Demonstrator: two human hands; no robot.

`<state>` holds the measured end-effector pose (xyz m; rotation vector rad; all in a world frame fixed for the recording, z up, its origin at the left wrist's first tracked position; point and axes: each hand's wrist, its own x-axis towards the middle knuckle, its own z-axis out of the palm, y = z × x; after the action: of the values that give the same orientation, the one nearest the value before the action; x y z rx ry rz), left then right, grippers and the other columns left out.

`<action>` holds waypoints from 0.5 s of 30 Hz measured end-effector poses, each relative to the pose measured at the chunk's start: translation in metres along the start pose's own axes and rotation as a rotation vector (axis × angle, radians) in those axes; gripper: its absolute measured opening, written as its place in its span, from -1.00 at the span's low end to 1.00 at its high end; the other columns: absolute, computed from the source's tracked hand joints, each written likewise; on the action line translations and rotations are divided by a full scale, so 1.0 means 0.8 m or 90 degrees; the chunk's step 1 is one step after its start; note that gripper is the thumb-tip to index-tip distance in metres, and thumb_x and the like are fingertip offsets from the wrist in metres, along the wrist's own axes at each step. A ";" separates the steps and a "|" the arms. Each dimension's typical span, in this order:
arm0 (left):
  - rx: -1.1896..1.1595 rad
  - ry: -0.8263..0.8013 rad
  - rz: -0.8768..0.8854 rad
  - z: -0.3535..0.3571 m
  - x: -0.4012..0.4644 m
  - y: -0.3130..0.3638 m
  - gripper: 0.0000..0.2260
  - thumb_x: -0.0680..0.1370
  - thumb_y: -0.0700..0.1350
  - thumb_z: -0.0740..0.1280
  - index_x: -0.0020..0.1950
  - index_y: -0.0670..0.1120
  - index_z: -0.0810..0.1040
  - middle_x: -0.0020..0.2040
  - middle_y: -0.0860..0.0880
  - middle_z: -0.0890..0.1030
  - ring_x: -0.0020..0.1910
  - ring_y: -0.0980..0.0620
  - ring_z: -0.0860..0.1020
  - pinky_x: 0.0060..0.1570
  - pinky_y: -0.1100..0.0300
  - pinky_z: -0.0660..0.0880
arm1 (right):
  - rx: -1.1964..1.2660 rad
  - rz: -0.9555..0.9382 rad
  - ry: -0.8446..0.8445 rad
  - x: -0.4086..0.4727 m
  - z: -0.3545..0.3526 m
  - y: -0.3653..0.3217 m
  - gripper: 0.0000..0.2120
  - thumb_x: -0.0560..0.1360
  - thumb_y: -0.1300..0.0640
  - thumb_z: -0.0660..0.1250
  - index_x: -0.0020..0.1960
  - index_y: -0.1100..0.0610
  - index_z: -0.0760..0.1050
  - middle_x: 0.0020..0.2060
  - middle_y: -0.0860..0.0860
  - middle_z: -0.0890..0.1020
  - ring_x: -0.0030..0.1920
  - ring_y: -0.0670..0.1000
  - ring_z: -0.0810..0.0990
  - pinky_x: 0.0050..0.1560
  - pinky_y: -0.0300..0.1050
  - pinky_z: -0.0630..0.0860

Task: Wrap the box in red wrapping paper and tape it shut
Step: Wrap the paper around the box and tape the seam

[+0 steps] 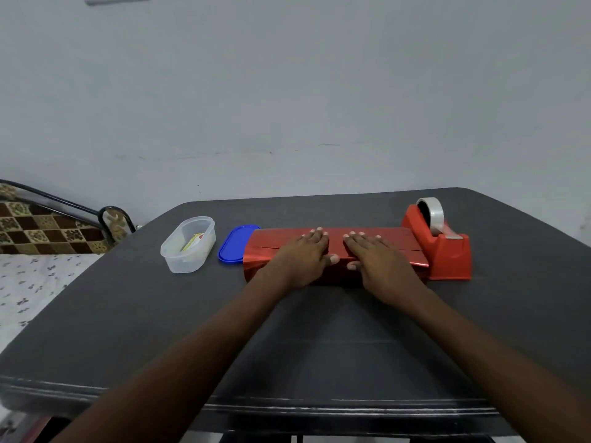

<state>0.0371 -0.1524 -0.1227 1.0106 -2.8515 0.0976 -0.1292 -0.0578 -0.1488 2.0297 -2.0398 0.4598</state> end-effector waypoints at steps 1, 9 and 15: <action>-0.003 0.005 0.002 0.003 0.001 0.000 -0.43 0.68 0.13 0.01 0.61 -0.13 0.02 0.61 -0.16 0.06 0.58 -0.08 0.04 0.52 0.04 0.02 | 0.005 0.006 0.002 0.001 -0.001 -0.001 -0.44 0.65 0.03 0.22 0.60 0.08 0.15 0.57 0.05 0.26 0.57 0.04 0.19 0.56 0.00 0.06; 0.027 0.054 -0.014 0.022 -0.002 0.004 -0.42 0.65 0.23 -0.05 0.62 0.01 0.00 0.60 -0.16 0.09 0.58 -0.11 0.06 0.54 -0.01 0.03 | 0.047 0.075 0.003 0.005 -0.042 0.003 -0.66 0.57 -0.08 0.34 0.25 0.08 0.58 0.15 0.07 0.66 0.20 0.11 0.60 0.17 -0.01 0.51; 0.040 0.069 -0.023 0.023 0.000 0.009 -0.44 0.66 0.22 -0.06 0.62 0.03 0.00 0.60 -0.15 0.11 0.58 -0.09 0.06 0.52 0.01 0.02 | -0.027 0.276 0.155 0.005 -0.101 0.057 -0.78 0.55 0.09 0.29 -0.15 0.20 0.59 -0.20 0.15 0.66 -0.06 0.26 0.62 -0.18 -0.06 0.41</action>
<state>0.0312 -0.1487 -0.1411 1.0358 -2.7469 0.2336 -0.1792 -0.0314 -0.0754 1.4170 -2.3019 0.6949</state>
